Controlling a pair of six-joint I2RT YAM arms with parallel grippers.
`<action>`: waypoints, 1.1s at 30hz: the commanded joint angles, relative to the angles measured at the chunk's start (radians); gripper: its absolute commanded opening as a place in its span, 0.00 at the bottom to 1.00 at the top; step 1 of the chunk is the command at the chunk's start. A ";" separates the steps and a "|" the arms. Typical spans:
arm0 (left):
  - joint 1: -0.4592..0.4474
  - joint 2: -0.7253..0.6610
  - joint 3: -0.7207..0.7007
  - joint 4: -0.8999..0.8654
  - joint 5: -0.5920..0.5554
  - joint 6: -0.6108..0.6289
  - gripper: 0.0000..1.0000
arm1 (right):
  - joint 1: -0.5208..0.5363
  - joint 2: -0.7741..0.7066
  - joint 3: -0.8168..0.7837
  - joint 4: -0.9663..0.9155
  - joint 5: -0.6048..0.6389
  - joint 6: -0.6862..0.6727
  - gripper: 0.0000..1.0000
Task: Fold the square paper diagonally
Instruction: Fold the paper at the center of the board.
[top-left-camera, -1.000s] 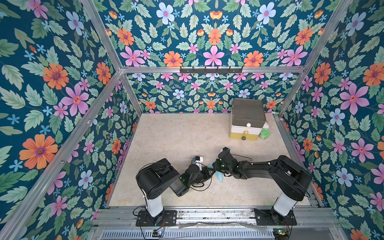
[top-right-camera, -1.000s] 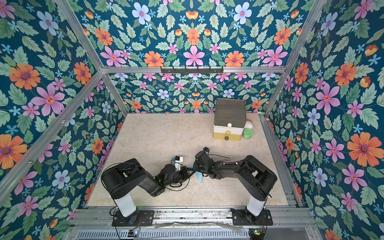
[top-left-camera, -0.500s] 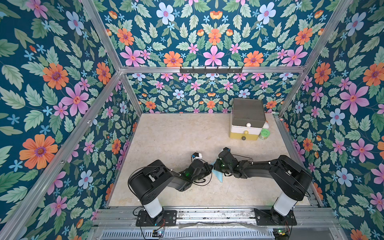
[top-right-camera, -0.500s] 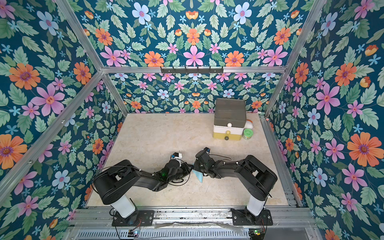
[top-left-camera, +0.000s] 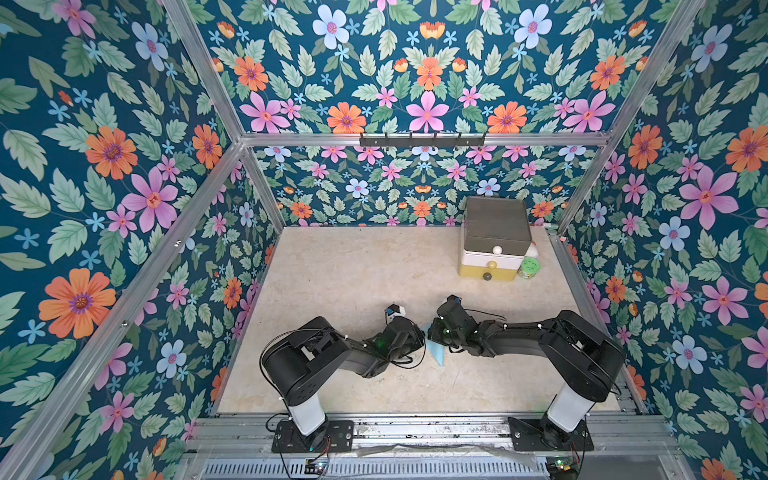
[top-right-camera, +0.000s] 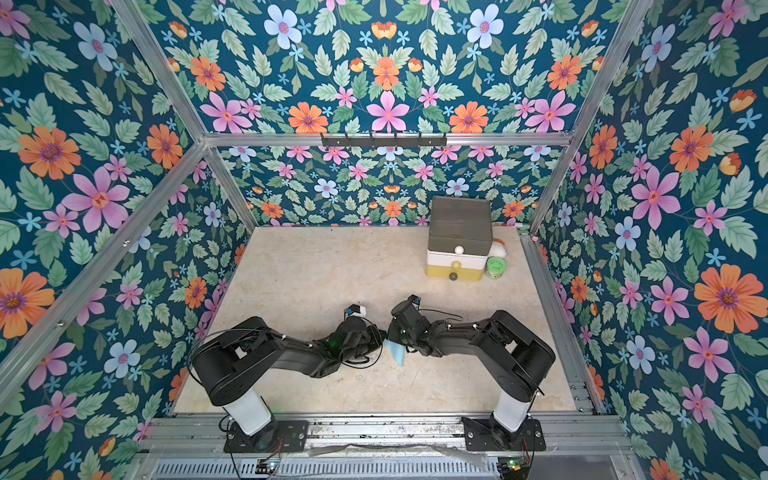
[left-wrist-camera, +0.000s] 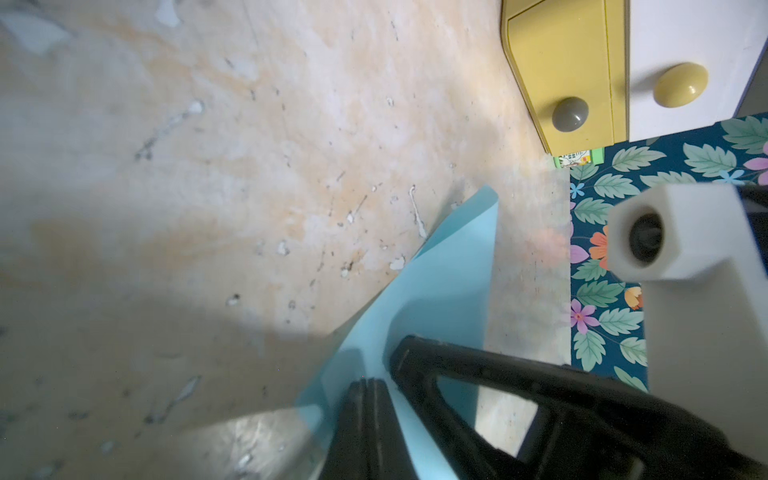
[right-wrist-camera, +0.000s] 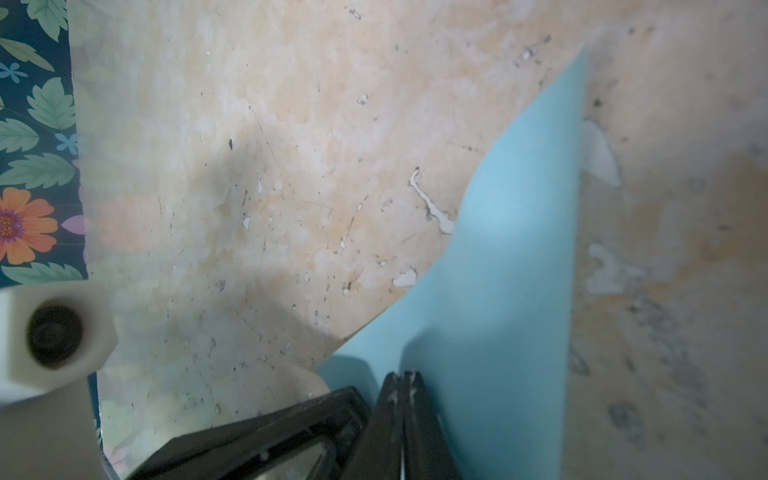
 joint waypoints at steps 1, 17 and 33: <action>0.001 0.012 -0.009 -0.083 -0.014 0.016 0.00 | 0.002 0.012 -0.011 -0.195 -0.019 -0.009 0.10; 0.001 0.063 -0.069 0.012 0.021 0.011 0.00 | 0.027 -0.153 0.007 -0.219 0.035 -0.023 0.24; -0.008 0.057 -0.061 0.025 0.042 0.036 0.00 | 0.102 -0.129 -0.007 -0.122 0.024 0.021 0.12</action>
